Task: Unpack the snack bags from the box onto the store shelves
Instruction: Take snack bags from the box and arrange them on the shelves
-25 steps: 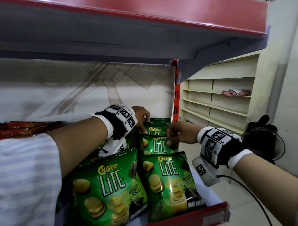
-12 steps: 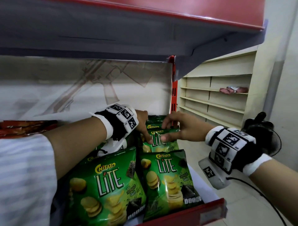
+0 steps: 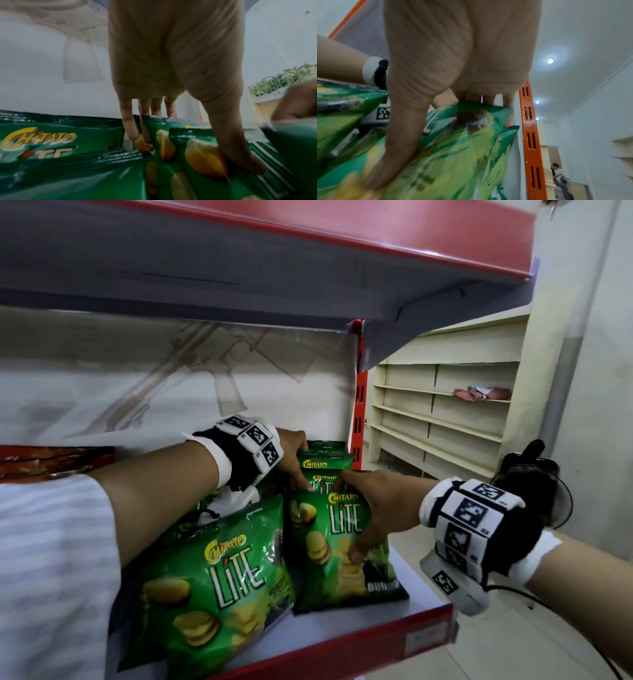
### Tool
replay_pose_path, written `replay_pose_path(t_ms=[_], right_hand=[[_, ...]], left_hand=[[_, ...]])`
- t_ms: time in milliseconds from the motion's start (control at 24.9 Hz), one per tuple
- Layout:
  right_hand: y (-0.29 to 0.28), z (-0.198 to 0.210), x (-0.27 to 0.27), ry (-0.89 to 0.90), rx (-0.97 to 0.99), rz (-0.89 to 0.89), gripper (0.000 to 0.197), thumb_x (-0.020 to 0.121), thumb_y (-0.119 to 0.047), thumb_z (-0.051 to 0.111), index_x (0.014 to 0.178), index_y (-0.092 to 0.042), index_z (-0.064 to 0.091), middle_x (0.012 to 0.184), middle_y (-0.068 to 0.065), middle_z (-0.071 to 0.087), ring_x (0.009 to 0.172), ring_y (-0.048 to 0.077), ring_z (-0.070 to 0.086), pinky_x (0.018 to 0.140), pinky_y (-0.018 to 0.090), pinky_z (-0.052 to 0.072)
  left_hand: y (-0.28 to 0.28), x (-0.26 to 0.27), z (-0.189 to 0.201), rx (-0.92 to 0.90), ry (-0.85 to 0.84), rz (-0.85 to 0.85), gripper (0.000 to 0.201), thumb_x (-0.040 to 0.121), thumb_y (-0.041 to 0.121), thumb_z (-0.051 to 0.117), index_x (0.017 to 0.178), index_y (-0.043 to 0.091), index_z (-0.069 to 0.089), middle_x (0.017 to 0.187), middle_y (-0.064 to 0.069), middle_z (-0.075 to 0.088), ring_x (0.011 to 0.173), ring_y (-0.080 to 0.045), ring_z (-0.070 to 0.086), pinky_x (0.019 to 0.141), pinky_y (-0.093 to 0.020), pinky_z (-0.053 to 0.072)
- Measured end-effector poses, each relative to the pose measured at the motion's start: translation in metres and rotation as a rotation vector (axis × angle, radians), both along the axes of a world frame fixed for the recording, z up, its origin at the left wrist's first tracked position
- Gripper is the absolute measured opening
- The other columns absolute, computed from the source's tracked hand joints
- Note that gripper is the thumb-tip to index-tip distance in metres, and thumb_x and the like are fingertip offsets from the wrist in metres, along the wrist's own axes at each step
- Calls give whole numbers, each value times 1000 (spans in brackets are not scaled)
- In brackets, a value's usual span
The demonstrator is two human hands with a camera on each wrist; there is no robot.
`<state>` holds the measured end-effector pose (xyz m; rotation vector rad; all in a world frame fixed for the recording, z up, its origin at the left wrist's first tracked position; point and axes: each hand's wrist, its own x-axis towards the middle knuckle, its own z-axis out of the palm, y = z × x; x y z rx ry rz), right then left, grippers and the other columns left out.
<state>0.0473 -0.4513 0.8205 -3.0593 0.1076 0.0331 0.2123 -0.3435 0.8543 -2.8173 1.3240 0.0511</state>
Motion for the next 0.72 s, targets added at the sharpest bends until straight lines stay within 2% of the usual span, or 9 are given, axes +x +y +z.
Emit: replay_pose_path(t_ms=[121, 161, 282, 483, 563, 644, 724], right_hand=[[-1, 4, 9, -135, -166, 15, 97, 56, -54, 84, 134, -24, 37, 129, -1, 49, 116, 22, 47, 101, 32, 38], [12, 5, 12, -136, -187, 34, 99, 56, -54, 84, 136, -23, 35, 132, -2, 47, 118, 21, 44, 101, 31, 34], [6, 4, 11, -131, -160, 8, 107, 55, -56, 83, 141, -25, 28, 139, -3, 41, 124, 19, 37, 105, 32, 28], [-6, 6, 7, -122, -205, -26, 121, 52, -64, 80, 148, -30, 15, 144, -3, 35, 130, 20, 32, 112, 39, 25], [-2, 10, 1, -136, -232, -30, 125, 52, -68, 77, 150, -32, 9, 145, -3, 30, 132, 20, 27, 113, 39, 23], [9, 24, -7, -223, -217, -28, 118, 55, -70, 74, 149, -34, 13, 145, -2, 31, 131, 19, 25, 113, 39, 24], [26, 38, -14, -285, -92, 36, 102, 61, -68, 71, 146, -41, 21, 144, -4, 34, 129, 14, 25, 109, 36, 28]], left_hand=[[2, 4, 2, -34, 21, -4, 65, 85, 32, 69, 139, 15, 38, 137, -7, 49, 122, -22, 49, 98, -25, 39], [21, 5, 4, -42, 25, 4, 62, 86, 32, 67, 139, 16, 39, 137, -7, 50, 122, -21, 50, 99, -25, 39], [21, 7, 9, -55, 15, -17, 55, 89, 37, 63, 138, 21, 44, 136, -6, 52, 122, -20, 49, 99, -24, 37], [25, 2, 25, -136, 61, 33, 65, 80, 48, 69, 134, 19, 48, 130, -3, 57, 113, -18, 51, 88, -23, 36], [36, -1, 34, -159, 54, 56, 69, 78, 51, 69, 135, 18, 46, 131, -2, 56, 115, -18, 51, 93, -25, 37], [52, -6, 47, -169, 4, 68, 70, 79, 53, 67, 136, 19, 46, 133, -3, 55, 120, -20, 51, 100, -29, 38], [69, -12, 62, -194, -27, 80, 67, 80, 55, 65, 135, 20, 48, 130, -2, 58, 112, -20, 56, 98, -29, 40]])
